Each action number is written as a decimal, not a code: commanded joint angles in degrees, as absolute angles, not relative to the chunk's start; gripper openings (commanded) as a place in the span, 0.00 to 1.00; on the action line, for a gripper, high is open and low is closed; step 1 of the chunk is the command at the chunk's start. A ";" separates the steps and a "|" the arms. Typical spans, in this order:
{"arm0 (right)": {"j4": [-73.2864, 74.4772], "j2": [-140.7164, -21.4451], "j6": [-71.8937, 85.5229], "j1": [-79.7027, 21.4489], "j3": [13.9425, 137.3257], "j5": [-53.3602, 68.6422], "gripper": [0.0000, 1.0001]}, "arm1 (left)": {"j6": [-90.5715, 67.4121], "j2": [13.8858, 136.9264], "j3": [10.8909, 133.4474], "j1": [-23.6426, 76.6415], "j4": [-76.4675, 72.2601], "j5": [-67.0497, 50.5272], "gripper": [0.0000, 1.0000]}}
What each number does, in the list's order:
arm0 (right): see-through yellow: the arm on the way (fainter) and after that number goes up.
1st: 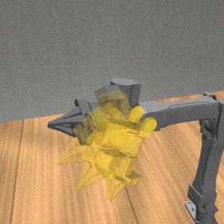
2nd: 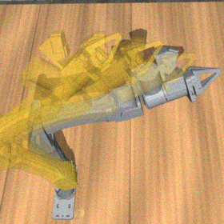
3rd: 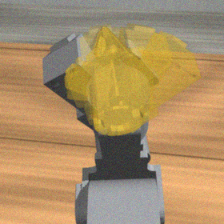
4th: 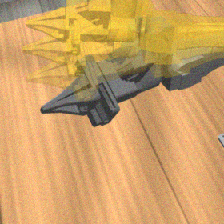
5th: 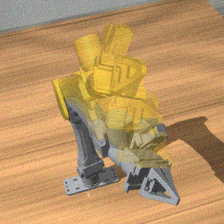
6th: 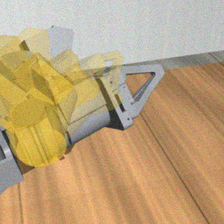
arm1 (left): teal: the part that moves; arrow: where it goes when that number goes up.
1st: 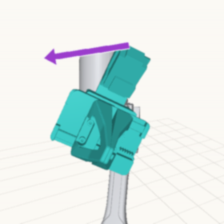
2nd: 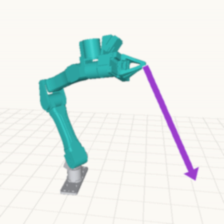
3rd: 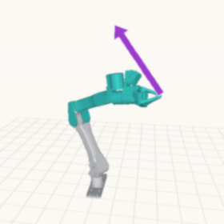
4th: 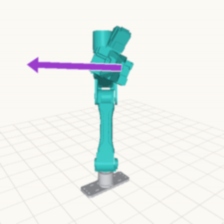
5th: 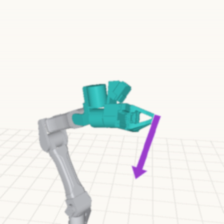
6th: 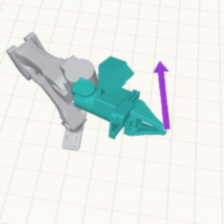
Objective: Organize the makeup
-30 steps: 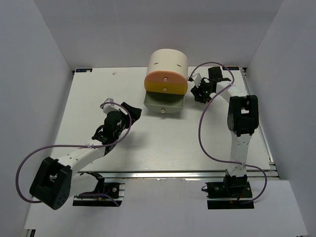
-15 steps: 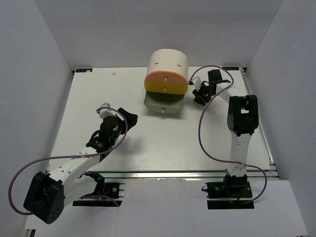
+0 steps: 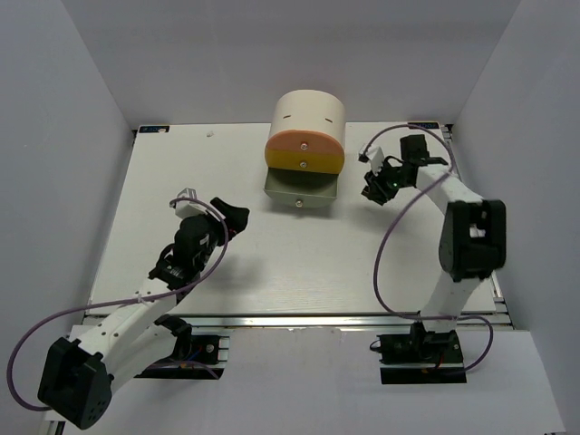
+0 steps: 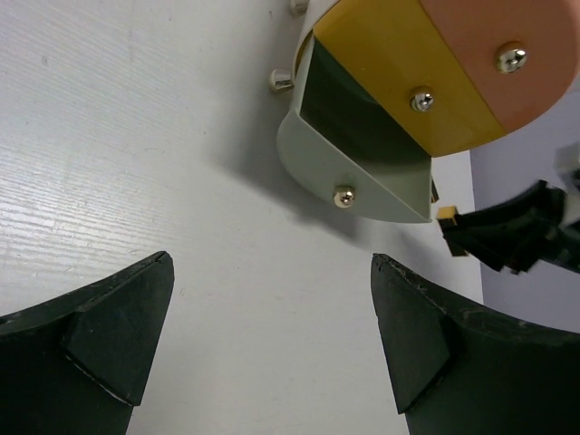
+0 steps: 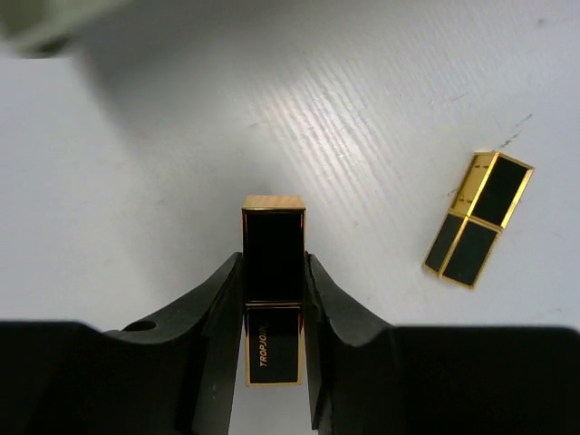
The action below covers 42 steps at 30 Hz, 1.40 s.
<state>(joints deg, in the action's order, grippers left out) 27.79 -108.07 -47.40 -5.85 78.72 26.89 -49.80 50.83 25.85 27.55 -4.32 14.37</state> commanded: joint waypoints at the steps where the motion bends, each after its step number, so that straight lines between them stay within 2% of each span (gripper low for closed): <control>1: 28.82 -93.65 -50.08 -5.27 73.93 38.37 0.00 | -48.17 48.08 24.96 27.33 -3.78 13.89 0.98; 5: 29.62 -84.83 -53.00 -6.24 70.23 45.78 0.00 | -47.03 46.76 24.52 27.25 -4.04 13.45 0.98; 11: 24.37 -81.04 -52.21 -14.58 70.14 42.11 0.00 | -46.67 46.58 24.52 27.25 -4.31 12.57 0.98; 16: 18.11 -85.86 -49.31 -21.17 72.42 33.59 0.00 | -46.50 46.32 24.78 27.25 -3.26 11.78 0.98; 27: 13.80 -98.96 -50.10 -25.57 81.12 25.23 0.00 | -46.93 44.30 24.08 27.25 -2.02 12.48 0.98; 34: 12.48 -102.65 -51.77 -26.54 81.91 22.68 0.24 | -46.85 45.97 24.34 27.25 -2.37 12.13 0.98; 35: 12.57 -103.09 -51.85 -26.54 82.00 22.50 0.32 | -46.85 46.23 24.35 27.25 -2.55 12.04 0.98; 38: 12.39 -103.45 -51.77 -26.54 82.35 21.89 0.43 | -46.85 47.02 24.52 27.25 -2.99 11.69 0.98; 42: 12.04 -102.92 -51.33 -26.46 81.91 21.80 0.45 | -46.76 47.99 24.61 27.25 -3.60 11.43 0.98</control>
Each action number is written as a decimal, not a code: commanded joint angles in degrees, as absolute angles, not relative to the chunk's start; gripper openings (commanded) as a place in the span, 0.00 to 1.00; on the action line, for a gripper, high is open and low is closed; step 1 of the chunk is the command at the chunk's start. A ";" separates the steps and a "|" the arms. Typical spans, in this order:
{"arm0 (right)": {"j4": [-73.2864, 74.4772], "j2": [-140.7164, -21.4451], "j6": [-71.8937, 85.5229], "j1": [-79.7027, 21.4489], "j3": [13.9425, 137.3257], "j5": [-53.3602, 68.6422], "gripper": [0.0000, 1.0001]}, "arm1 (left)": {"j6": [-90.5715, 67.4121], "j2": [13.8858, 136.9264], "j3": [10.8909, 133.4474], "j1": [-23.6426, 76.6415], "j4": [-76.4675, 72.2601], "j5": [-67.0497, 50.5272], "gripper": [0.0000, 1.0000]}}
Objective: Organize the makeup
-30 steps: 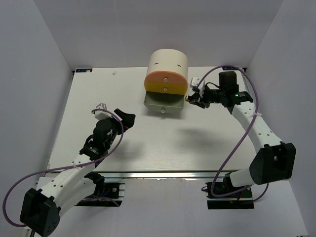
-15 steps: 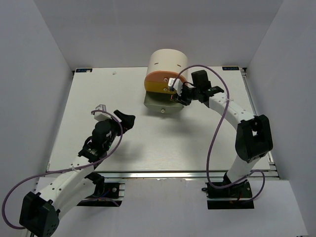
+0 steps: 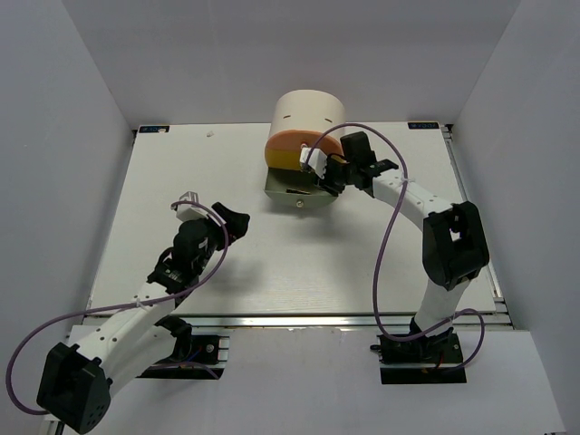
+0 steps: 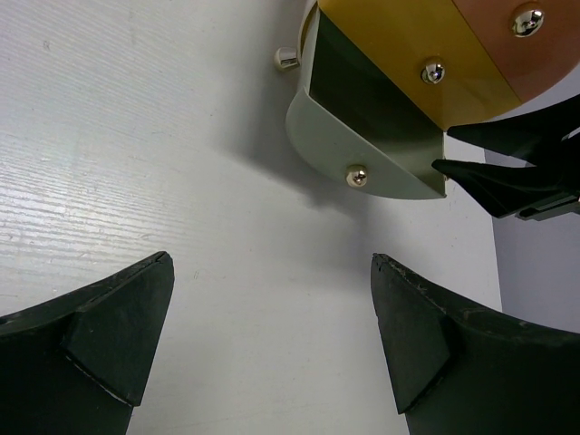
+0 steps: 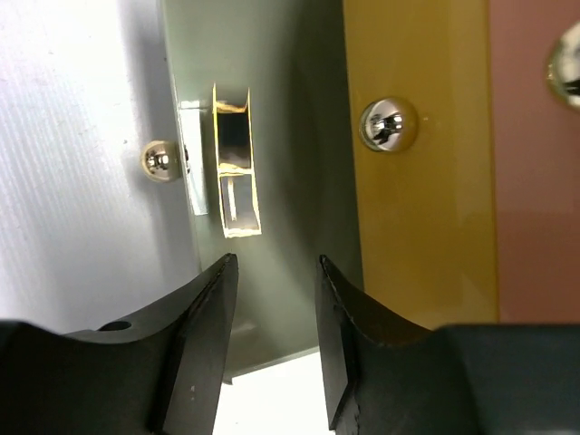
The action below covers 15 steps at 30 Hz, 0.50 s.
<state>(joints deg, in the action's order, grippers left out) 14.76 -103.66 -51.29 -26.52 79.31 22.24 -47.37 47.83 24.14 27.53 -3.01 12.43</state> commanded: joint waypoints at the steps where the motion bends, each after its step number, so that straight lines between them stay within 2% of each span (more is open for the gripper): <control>1: 12.04 -102.75 -51.15 -26.54 81.83 21.80 0.46 | -46.76 48.34 24.61 27.25 -3.69 11.34 0.98; 6: 11.60 -100.11 -49.49 -26.46 80.33 22.24 0.46 | -46.58 48.87 24.52 27.25 -4.22 11.08 0.98; 15: 8.70 -87.46 -32.97 -19.27 71.82 25.40 0.31 | -46.32 48.08 24.00 27.25 -4.22 11.43 0.98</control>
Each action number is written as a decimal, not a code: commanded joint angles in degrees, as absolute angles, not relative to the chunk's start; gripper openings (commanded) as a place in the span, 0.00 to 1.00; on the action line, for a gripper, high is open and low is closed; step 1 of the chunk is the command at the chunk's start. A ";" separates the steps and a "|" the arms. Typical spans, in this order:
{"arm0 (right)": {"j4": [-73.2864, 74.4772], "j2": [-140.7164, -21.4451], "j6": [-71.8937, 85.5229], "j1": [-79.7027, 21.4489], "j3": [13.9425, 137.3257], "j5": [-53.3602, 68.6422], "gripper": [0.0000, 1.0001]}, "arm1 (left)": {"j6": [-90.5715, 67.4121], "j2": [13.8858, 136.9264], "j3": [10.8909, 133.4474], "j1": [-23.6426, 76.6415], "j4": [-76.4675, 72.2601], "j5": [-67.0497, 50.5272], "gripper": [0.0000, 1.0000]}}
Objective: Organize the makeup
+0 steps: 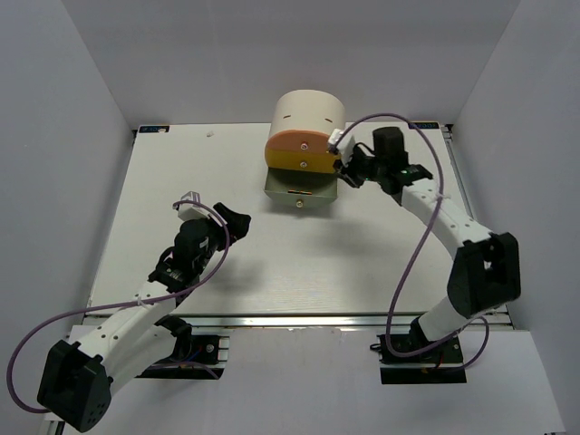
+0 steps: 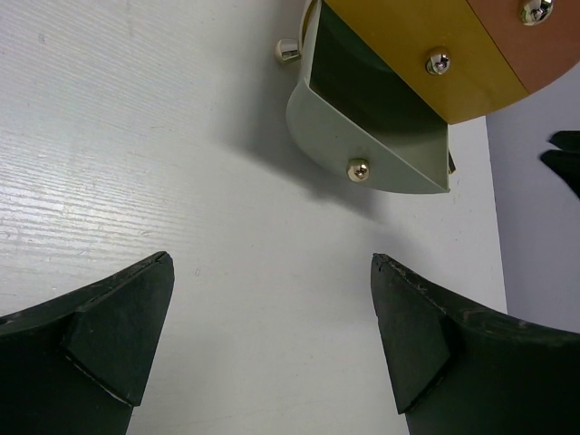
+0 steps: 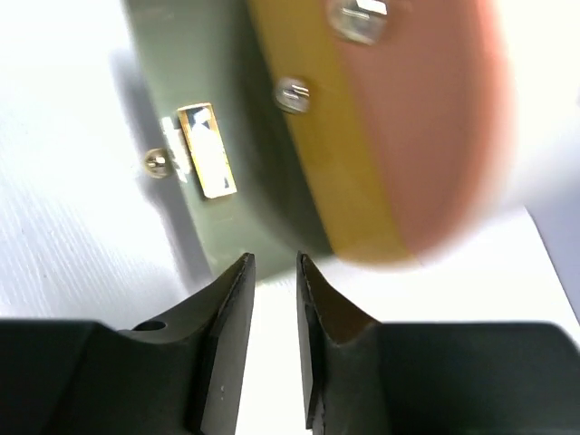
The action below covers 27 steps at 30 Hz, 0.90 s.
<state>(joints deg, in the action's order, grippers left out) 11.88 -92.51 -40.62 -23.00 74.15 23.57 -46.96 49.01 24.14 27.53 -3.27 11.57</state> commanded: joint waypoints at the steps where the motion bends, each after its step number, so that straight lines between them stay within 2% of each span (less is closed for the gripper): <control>1: 8.35 -86.49 -31.57 -18.12 69.54 25.57 0.30 | -46.41 48.16 23.73 27.25 -4.39 11.25 0.98; 4: 7.38 -83.94 -26.03 -12.67 66.55 25.84 0.30 | -46.58 48.78 23.64 27.25 -4.92 10.73 0.98; 5: 7.21 -83.76 -23.75 -11.35 66.19 25.49 0.33 | -46.67 49.04 23.64 27.25 -5.10 10.55 0.98; 6: 7.29 -84.02 -22.86 -9.08 66.09 24.97 0.37 | -46.67 49.22 23.64 27.25 -5.53 10.37 0.98; 7: 7.21 -85.07 -21.98 -8.18 66.18 24.35 0.49 | -46.67 49.65 23.82 27.25 -5.80 10.02 0.98; 9: 7.64 -87.09 -20.31 -6.42 66.97 20.84 0.60 | -46.76 50.18 23.99 27.25 -6.32 9.67 0.98; 11: 9.13 -91.55 -19.95 -5.98 70.38 18.55 0.69 | -46.67 50.97 24.34 27.25 -6.33 9.14 0.98; 13: 11.94 -97.08 -19.95 -5.45 73.46 16.62 0.73 | -46.58 51.59 24.87 27.25 -6.15 8.79 0.98; 21: 13.80 -112.14 -23.11 -4.57 88.75 12.58 0.76 | -46.93 49.75 25.05 27.25 -3.52 9.49 0.98; 27: 12.30 -118.56 -26.28 -4.04 92.98 9.84 0.76 | -47.28 49.48 24.96 27.25 -2.72 9.76 0.98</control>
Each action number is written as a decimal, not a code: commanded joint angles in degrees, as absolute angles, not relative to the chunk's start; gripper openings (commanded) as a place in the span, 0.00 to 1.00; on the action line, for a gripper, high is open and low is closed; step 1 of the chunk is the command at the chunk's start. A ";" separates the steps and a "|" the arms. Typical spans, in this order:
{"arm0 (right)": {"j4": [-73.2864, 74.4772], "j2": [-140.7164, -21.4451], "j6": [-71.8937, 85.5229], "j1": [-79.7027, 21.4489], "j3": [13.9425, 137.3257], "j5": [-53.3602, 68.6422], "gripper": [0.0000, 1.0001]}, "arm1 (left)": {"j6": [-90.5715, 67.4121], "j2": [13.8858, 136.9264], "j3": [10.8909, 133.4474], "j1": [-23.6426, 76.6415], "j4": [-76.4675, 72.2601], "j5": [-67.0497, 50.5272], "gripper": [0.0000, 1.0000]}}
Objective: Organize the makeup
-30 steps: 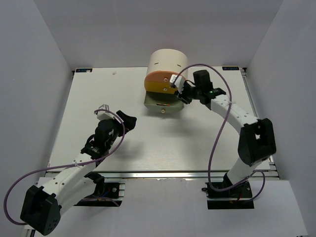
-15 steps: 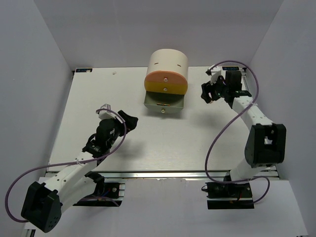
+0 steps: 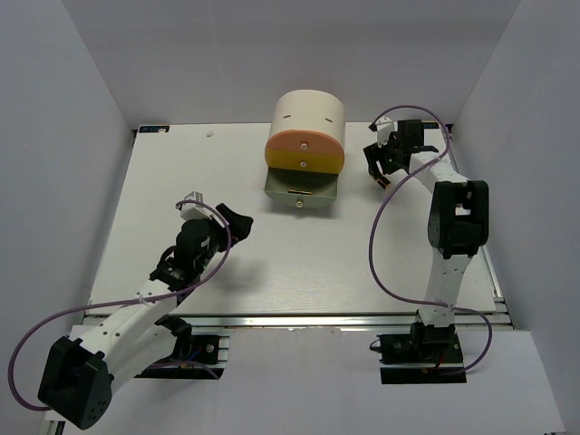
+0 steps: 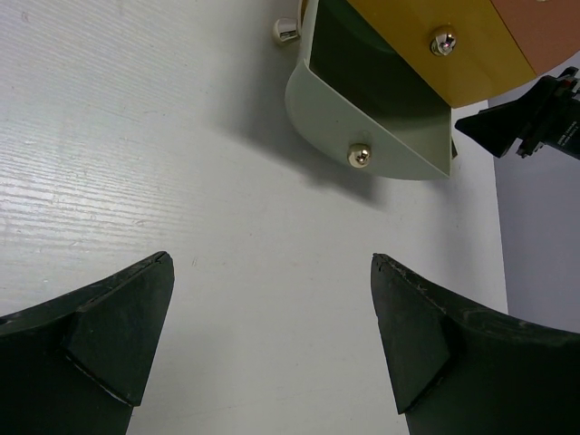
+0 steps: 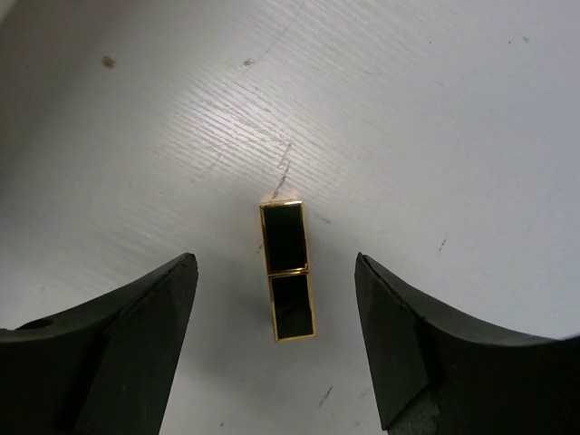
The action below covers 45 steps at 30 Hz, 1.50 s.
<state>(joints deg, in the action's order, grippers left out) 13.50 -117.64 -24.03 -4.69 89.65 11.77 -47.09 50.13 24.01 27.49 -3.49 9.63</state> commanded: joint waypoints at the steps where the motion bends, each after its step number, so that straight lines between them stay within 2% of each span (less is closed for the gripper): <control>1: 12.39 -119.52 -26.71 -4.04 93.08 10.10 0.74 | -47.37 49.74 25.22 27.25 -2.81 9.76 0.98; 21: 14.68 -124.89 -33.48 -2.46 91.67 13.36 0.44 | -47.55 55.37 27.51 27.25 -4.22 7.56 0.98; 24: 15.82 -124.72 -33.92 -2.29 91.67 15.20 0.35 | -47.64 55.72 27.77 27.25 -4.31 7.21 0.98; 32: 19.86 -121.30 -33.40 -1.67 92.99 20.64 0.01 | -47.64 55.11 27.60 27.25 -4.39 7.12 0.98; 36: 21.02 -113.33 -30.69 -1.67 90.98 25.21 0.00 | -48.16 54.32 26.46 27.25 -5.71 7.12 0.98; 39: 17.24 -105.07 -29.01 -1.67 83.95 28.82 0.00 | -47.55 54.40 27.07 27.25 -5.45 7.21 0.98; 45: 19.86 -92.23 -34.89 -1.76 77.61 38.66 0.00 | -47.37 52.82 26.02 27.25 -6.15 7.21 0.98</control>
<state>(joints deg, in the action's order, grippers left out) 19.62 -97.54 -32.16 -1.89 79.53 30.72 -47.83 55.00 25.89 27.49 -4.75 7.81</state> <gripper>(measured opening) 0.329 0.982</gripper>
